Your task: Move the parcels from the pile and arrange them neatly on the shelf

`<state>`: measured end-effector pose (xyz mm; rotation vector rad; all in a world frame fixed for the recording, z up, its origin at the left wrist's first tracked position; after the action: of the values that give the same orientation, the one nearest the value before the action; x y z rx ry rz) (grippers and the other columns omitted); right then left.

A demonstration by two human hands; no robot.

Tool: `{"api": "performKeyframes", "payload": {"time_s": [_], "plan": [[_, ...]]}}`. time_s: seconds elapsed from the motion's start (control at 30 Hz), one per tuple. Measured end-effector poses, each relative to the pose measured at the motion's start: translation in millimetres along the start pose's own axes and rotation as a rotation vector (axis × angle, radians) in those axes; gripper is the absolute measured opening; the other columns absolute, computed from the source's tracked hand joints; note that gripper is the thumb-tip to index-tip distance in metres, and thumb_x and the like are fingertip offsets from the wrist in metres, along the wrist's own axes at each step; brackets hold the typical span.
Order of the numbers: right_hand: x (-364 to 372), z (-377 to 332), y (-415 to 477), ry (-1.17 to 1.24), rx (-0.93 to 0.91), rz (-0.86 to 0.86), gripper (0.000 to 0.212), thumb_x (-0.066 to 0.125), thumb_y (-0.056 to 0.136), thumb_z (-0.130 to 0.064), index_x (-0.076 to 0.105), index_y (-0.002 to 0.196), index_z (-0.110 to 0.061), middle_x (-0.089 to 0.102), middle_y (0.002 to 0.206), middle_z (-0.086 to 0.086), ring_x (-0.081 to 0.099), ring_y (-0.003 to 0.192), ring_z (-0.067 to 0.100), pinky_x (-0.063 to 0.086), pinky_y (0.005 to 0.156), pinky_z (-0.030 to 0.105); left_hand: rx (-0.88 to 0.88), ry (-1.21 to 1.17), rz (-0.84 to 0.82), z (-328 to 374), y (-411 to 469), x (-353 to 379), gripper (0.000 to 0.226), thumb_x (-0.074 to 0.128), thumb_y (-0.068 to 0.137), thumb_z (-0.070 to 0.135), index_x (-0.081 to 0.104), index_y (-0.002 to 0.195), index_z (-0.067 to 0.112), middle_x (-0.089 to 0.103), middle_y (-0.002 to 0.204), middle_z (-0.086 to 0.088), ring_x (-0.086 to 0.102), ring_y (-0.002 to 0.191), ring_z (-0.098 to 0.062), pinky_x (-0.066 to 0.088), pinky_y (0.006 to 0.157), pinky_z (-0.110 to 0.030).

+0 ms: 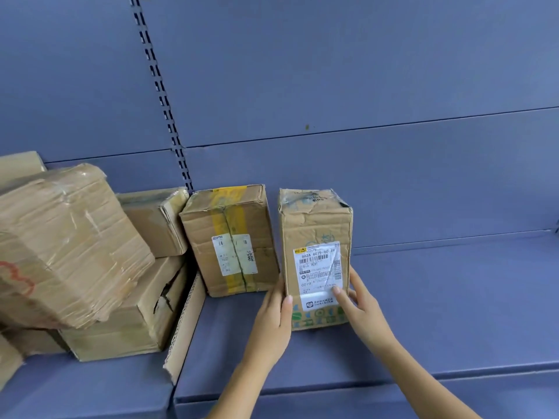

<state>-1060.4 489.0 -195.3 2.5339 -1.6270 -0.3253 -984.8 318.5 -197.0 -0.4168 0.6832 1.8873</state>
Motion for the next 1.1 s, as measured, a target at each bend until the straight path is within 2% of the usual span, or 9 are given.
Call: {"api": "performKeyframes", "payload": {"time_s": [0.1, 0.2, 0.3, 0.47, 0.57, 0.7, 0.93, 1.03, 1.1], "plan": [[1.6, -1.7, 15.5, -0.035, 0.004, 0.021, 0.059, 0.053, 0.098, -0.032, 0.026, 0.149, -0.044, 0.044, 0.145, -0.025, 0.046, 0.129, -0.004, 0.04, 0.108, 0.028, -0.113, 0.038, 0.065, 9.2, 18.9, -4.0, 0.025, 0.036, 0.102, 0.031, 0.051, 0.082, 0.028, 0.057, 0.087, 0.008, 0.055, 0.087, -0.018, 0.036, 0.065, -0.028], [-0.1, -1.0, 33.7, -0.118, 0.024, -0.007, 0.06, 0.05, 0.1, -0.03, 0.021, 0.151, -0.042, 0.047, 0.144, -0.02, 0.048, 0.129, -0.001, 0.043, 0.103, 0.024, -0.096, 0.097, 0.139, 10.7, 28.3, -6.7, 0.035, 0.043, 0.1, 0.026, 0.035, 0.066, 0.026, 0.048, 0.067, 0.008, 0.045, 0.066, -0.015, 0.031, 0.053, -0.023], [-1.2, -0.2, 49.7, -0.179, 0.043, -0.027, 0.058, 0.049, 0.099, -0.034, 0.022, 0.15, -0.045, 0.052, 0.14, -0.017, 0.053, 0.125, 0.005, 0.046, 0.09, 0.018, -0.075, 0.143, 0.21, 10.4, 36.2, -7.3, 0.028, 0.049, 0.098, 0.023, 0.047, 0.07, 0.019, 0.05, 0.061, 0.008, 0.047, 0.06, -0.013, 0.03, 0.048, -0.017], [6.1, -3.0, 66.5, -0.246, -0.021, -0.006, 0.063, 0.053, 0.096, -0.029, 0.021, 0.119, -0.078, 0.053, 0.131, -0.021, 0.062, 0.107, 0.003, 0.053, 0.079, 0.02, -0.145, 0.07, 0.38, 6.5, 56.3, -15.8, 0.008, 0.062, 0.09, 0.017, 0.062, 0.093, 0.009, 0.064, 0.09, 0.001, 0.06, 0.085, -0.017, 0.049, 0.076, -0.032], [8.4, 10.6, 66.9, -0.255, -0.004, 0.059, 0.059, 0.057, 0.094, -0.039, 0.025, 0.135, -0.066, 0.049, 0.137, -0.023, 0.059, 0.11, 0.002, 0.052, 0.094, 0.038, -0.139, 0.074, 0.379, -1.6, 57.8, -16.9, 0.01, 0.065, 0.088, 0.02, 0.064, 0.094, 0.011, 0.065, 0.094, -0.001, 0.061, 0.089, -0.017, 0.049, 0.079, -0.033], [11.0, 24.6, 70.5, -0.334, -0.003, 0.116, 0.056, 0.055, 0.093, -0.045, 0.031, 0.143, -0.052, 0.053, 0.134, -0.021, 0.06, 0.099, -0.005, 0.051, 0.089, 0.032, -0.119, 0.085, 0.365, -6.2, 60.3, -16.1, 0.009, 0.065, 0.089, 0.019, 0.065, 0.094, 0.012, 0.066, 0.094, -0.001, 0.062, 0.088, -0.016, 0.05, 0.079, -0.033], [7.5, 20.8, 70.9, -0.527, -0.024, 0.081, 0.056, 0.046, 0.097, -0.046, 0.023, 0.148, -0.045, 0.054, 0.137, -0.016, 0.056, 0.12, 0.013, 0.048, 0.092, 0.039, -0.042, 0.296, 0.374, 3.7, 52.7, -14.5, 0.016, 0.058, 0.093, 0.022, 0.058, 0.082, 0.011, 0.063, 0.078, -0.002, 0.056, 0.074, -0.024, 0.043, 0.059, -0.038], [9.9, 14.5, 63.7, -0.436, -0.064, 0.053, 0.057, 0.044, 0.099, -0.042, 0.018, 0.149, -0.046, 0.037, 0.151, -0.016, 0.043, 0.134, 0.01, 0.046, 0.098, 0.041, -0.095, 0.327, 0.36, 11.6, 48.0, -13.9, 0.013, 0.056, 0.094, 0.025, 0.059, 0.098, 0.013, 0.065, 0.096, -0.001, 0.06, 0.09, -0.023, 0.047, 0.067, -0.036], [11.2, 12.6, 56.8, -0.438, -0.132, 0.08, 0.061, 0.046, 0.1, -0.034, 0.016, 0.153, -0.035, 0.02, 0.16, -0.008, 0.023, 0.145, 0.01, 0.039, 0.108, 0.046, -0.097, 0.334, 0.363, 17.1, 44.1, -12.6, 0.031, 0.057, 0.093, 0.025, 0.054, 0.122, 0.014, 0.058, 0.119, -0.001, 0.057, 0.108, -0.022, 0.049, 0.082, -0.039]]}}
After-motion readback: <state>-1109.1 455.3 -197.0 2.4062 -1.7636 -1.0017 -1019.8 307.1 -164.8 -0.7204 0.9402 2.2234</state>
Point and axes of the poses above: each hand's wrist, its own y-axis towards the middle knuckle, its own x-axis out of the palm, z = x × y, the point moved 1 cm from there along y, towards the middle knuckle
